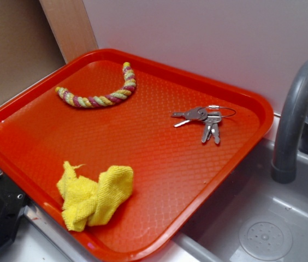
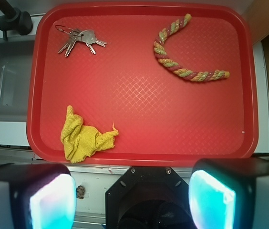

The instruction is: Grab the silver keys.

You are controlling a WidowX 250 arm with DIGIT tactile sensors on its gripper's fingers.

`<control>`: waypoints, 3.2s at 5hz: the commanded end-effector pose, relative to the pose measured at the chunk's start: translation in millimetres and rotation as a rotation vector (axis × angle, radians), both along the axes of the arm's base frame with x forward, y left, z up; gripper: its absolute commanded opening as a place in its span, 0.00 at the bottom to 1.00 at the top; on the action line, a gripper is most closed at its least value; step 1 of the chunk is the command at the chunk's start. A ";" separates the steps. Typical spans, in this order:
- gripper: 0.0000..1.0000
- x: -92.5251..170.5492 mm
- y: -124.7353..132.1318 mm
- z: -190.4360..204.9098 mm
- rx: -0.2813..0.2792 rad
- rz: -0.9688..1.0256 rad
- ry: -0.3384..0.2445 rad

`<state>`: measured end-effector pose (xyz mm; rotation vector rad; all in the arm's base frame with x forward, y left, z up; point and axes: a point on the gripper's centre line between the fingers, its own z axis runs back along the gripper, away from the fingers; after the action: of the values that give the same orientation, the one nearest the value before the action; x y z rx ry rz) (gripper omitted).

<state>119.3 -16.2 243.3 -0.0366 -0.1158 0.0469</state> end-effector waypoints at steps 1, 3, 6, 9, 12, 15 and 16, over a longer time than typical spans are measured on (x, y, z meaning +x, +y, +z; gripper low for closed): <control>1.00 0.0 0.0 0.0 0.000 0.000 0.000; 1.00 81.4 -51.9 -13.3 0.001 -0.147 -0.123; 1.00 139.9 -92.1 -45.6 0.047 -0.382 -0.207; 1.00 163.2 -111.8 -96.9 0.171 -0.830 -0.365; 1.00 184.4 -131.9 -152.0 0.232 -0.860 -0.282; 0.00 217.6 -146.3 -181.5 0.264 -0.823 -0.245; 0.00 213.4 -146.8 -180.7 0.260 -0.826 -0.235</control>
<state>330.4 -149.2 41.2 0.1780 -0.2586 -0.7869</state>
